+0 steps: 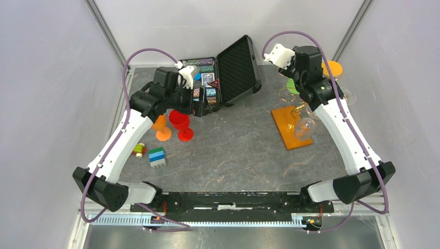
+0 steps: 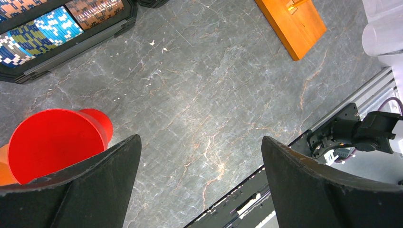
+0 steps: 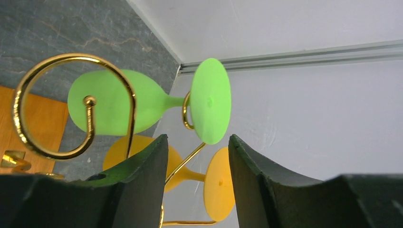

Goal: Take the wine glass off the wine glass rack

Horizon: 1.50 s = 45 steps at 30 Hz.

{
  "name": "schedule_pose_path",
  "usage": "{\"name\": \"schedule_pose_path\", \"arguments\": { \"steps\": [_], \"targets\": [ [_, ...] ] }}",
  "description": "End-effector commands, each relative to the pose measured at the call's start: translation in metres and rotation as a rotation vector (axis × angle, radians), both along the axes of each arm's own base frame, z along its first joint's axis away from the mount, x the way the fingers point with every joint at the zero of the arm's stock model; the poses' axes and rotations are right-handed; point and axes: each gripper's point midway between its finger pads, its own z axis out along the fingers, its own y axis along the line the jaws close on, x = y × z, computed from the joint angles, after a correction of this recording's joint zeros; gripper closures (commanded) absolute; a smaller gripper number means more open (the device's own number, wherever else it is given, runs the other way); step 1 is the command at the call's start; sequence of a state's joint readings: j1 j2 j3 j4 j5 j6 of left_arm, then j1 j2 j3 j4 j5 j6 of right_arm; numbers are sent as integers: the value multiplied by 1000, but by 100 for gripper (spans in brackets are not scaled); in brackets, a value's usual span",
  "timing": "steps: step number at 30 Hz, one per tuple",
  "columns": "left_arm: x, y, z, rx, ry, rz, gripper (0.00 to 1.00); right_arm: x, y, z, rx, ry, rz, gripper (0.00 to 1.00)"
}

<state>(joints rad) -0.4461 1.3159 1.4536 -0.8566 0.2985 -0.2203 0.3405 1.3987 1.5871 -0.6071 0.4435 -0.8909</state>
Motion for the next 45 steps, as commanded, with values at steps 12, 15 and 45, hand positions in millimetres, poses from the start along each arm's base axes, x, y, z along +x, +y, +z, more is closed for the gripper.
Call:
{"name": "schedule_pose_path", "arguments": {
  "steps": [12, 15, 45],
  "targets": [
    [5, -7, 12, -47, -30, -9, 0, 17, 2, 26, 30, -129, -33, 62],
    [5, -8, 11, -46, -27, -10, 0, 18, 4, 19, 28, -112, -21, 60],
    [6, -7, 7, -40, -17, -9, 0, 25, -6, 5, -38, -117, -79, 67]
  ]
}}
